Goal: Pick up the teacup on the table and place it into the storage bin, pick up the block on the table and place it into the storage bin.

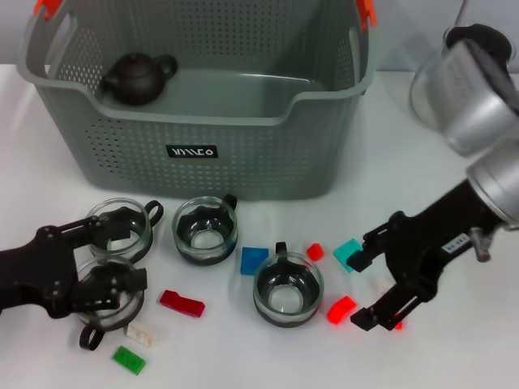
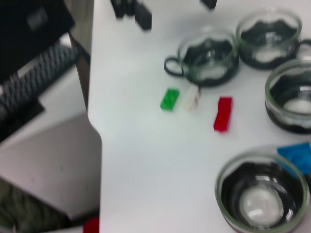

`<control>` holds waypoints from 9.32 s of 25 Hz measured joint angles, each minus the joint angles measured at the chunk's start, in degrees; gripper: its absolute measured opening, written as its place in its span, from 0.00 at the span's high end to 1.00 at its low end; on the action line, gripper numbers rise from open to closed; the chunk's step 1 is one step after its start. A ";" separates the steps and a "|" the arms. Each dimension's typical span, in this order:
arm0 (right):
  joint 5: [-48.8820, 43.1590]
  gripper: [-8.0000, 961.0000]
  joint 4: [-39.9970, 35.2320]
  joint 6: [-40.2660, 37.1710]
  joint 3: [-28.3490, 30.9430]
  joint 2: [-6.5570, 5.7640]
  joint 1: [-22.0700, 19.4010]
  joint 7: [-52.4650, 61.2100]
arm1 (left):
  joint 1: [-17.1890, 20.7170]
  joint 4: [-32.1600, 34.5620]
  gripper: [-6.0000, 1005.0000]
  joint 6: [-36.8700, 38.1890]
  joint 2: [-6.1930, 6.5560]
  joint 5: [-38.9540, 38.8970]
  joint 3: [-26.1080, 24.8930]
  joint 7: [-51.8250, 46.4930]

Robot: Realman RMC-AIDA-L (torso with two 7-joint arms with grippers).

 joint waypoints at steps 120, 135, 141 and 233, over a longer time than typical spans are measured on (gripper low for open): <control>-4.59 0.93 28.33 57.42 -3.64 -0.46 33.25 29.07 | -0.58 -2.38 0.12 -5.28 -2.10 -0.80 -8.26 0.48; 0.66 0.93 41.60 68.77 -5.98 0.20 32.93 25.65 | -0.45 -2.46 0.12 -5.31 -2.32 -0.80 -8.55 0.47; 0.69 0.93 42.61 69.37 -6.57 0.26 31.86 25.53 | -0.58 -2.46 0.12 -5.30 -2.44 -0.67 -8.55 0.47; 8.68 0.02 -1.89 33.21 -43.41 0.22 10.06 10.16 | 3.79 1.57 0.12 3.72 -2.27 2.92 -12.93 0.24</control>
